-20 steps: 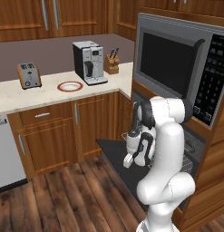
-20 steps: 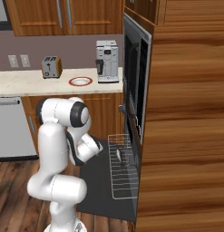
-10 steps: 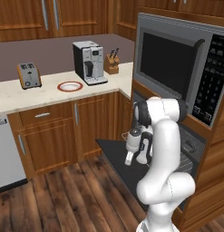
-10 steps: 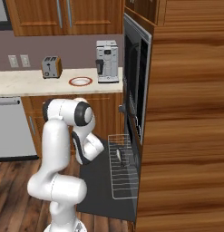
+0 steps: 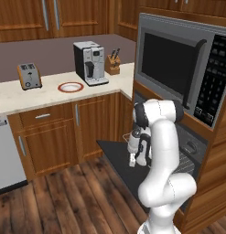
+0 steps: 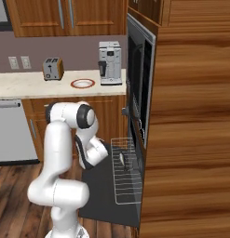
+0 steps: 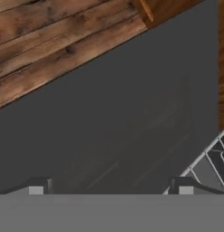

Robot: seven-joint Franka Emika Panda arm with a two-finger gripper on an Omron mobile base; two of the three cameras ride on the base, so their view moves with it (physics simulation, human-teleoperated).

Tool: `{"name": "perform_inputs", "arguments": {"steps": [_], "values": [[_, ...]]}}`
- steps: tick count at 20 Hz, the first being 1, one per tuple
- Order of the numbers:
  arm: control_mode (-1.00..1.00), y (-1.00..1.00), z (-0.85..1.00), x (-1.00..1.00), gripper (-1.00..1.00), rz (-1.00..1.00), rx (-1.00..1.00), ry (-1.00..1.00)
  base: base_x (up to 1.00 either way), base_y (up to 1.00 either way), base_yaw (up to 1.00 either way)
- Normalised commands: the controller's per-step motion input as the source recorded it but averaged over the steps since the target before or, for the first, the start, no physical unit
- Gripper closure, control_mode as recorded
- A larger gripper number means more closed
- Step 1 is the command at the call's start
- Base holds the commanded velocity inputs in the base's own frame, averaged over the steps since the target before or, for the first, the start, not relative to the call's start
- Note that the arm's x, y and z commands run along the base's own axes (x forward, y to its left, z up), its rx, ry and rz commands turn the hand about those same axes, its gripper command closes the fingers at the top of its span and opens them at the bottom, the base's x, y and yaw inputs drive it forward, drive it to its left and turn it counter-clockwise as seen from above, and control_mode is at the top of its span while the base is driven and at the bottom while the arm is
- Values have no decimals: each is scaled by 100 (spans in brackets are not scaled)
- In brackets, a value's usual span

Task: Place the fish on the rack of the oven, and slide the rack back inside. Close the oven door.

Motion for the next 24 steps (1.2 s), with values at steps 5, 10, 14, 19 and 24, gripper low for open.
{"name": "perform_inputs", "arguments": {"steps": [5,10,14,19,24], "values": [[-100,-12,-10,3,-100,16,-14,8,0,0,0],[-100,-22,-27,5,-100,17,-11,6,0,0,0],[-100,-26,-43,23,-100,16,-8,2,0,0,0],[-100,-5,-54,36,-100,12,-7,5,0,0,0],[-100,0,-82,42,-100,6,-16,3,0,0,0]]}}
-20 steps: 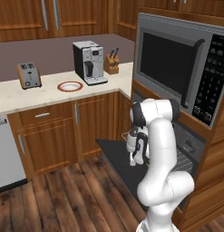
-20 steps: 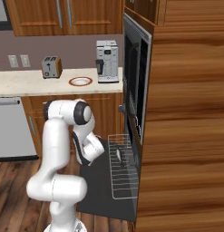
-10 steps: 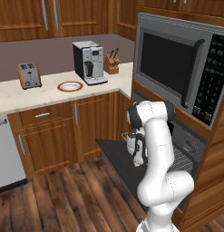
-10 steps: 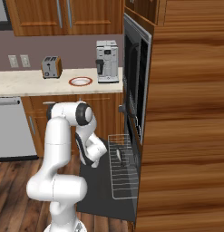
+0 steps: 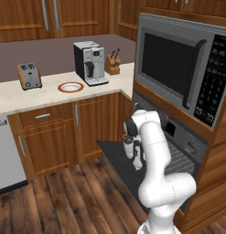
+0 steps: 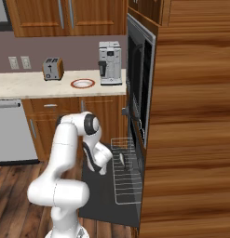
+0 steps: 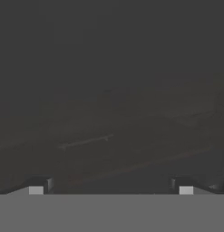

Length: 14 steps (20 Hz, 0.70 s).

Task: Place the fish on the rack of the oven, and slide the rack back inside. Close the oven door.

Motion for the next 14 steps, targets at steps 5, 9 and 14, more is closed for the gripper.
{"name": "perform_inputs", "arguments": {"steps": [5,9,14], "values": [[-100,-2,-65,30,-100,1,-17,0,0,0,0],[-100,-10,-59,19,-100,0,-15,1,0,0,0],[-100,-34,-55,5,-100,0,-13,4,0,0,0]]}}
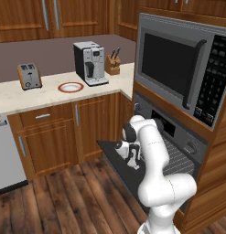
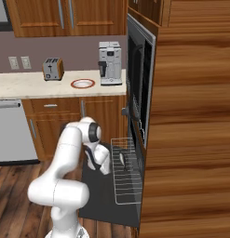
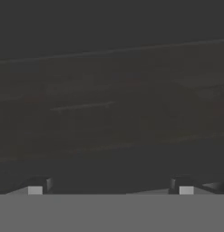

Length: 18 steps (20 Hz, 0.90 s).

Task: Place the fish on the rack of the oven, and slide the rack back inside. Close the oven door.

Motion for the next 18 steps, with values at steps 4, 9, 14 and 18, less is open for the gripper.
{"name": "perform_inputs", "arguments": {"steps": [4,9,14,18], "values": [[-100,-53,-67,0,-100,0,-11,3,0,0,0],[-100,-57,-70,0,-100,0,-8,2,0,0,0],[-100,-68,-55,-2,-100,-1,-7,1,0,0,0],[-100,-85,-22,-22,-100,-2,-1,0,0,0,0]]}}
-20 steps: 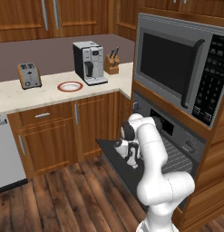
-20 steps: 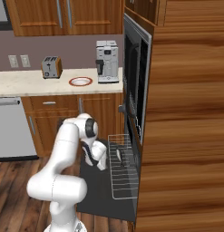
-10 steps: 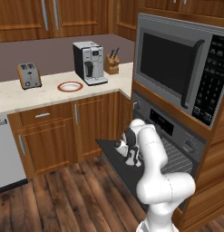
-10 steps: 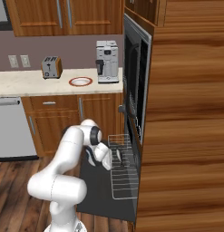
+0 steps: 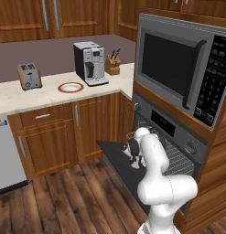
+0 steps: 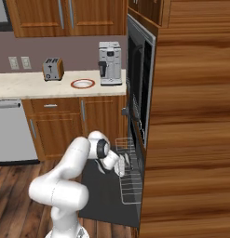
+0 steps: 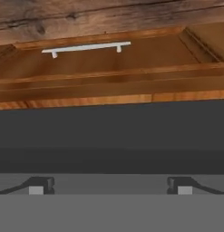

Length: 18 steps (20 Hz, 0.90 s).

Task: Place the fish on the rack of the oven, and slide the rack back inside. Close the oven door.

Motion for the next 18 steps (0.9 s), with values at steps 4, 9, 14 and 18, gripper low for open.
{"name": "perform_inputs", "arguments": {"steps": [4,9,14,18], "values": [[-100,-91,1,-41,-100,0,0,0,0,0,0],[-100,-85,26,-48,-100,0,0,-3,0,0,0],[-100,-76,51,-45,-100,0,0,-4,0,0,0],[-100,-69,68,-38,-100,0,0,-6,0,0,0]]}}
